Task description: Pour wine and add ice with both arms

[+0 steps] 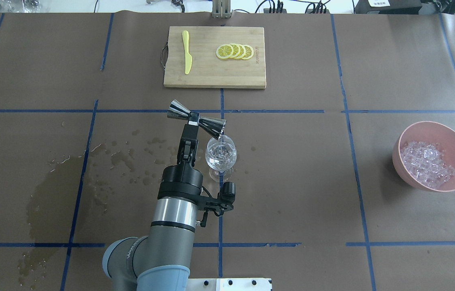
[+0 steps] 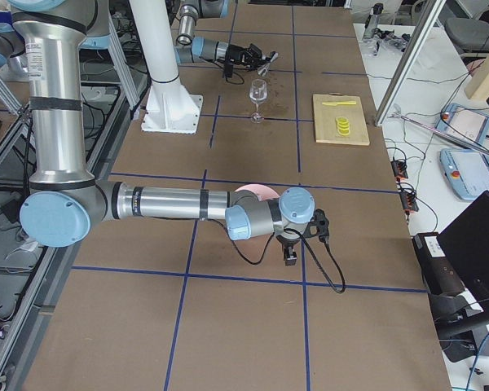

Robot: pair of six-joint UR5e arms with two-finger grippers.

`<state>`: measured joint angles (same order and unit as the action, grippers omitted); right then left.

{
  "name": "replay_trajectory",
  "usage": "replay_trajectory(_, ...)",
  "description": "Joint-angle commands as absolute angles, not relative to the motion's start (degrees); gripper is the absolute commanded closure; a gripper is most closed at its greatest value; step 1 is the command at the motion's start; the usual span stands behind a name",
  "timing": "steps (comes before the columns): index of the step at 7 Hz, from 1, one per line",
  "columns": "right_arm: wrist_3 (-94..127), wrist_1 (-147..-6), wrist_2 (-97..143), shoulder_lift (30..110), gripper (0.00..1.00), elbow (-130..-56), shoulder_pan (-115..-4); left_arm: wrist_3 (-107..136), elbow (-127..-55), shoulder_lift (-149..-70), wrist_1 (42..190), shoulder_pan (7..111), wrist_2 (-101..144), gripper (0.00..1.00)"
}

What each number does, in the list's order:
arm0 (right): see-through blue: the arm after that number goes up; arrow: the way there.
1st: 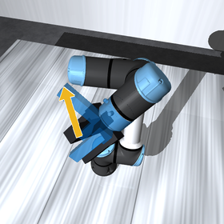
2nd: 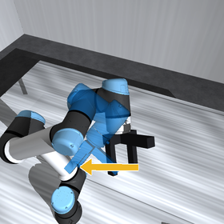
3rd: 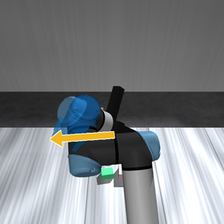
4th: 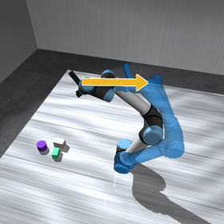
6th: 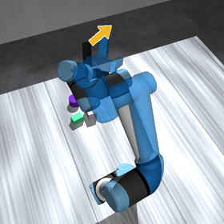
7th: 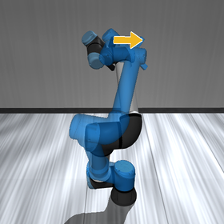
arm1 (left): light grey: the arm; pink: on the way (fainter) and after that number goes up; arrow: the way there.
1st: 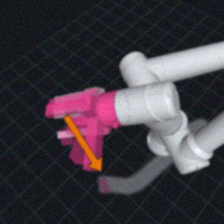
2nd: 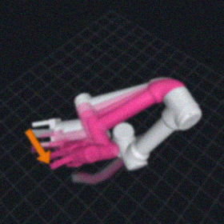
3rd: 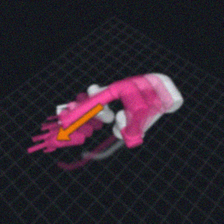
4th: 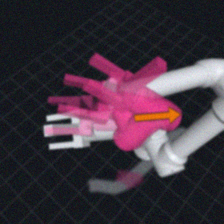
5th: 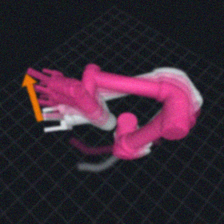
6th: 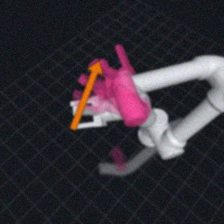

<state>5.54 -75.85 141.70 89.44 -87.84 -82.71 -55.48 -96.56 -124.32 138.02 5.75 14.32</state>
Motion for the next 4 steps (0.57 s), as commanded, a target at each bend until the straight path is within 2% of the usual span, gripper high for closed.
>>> replay_trajectory(1,5.54,-75.85,141.68,89.30,0.00,-87.63,-82.71,-54.68,-97.20,-123.49,142.52,6.24,14.24,1.00)
replay_trajectory(4,5.54,-75.85,141.77,89.12,0.00,-88.41,-82.71,-55.02,-97.56,-111.14,168.15,6.85,14.24,1.00)
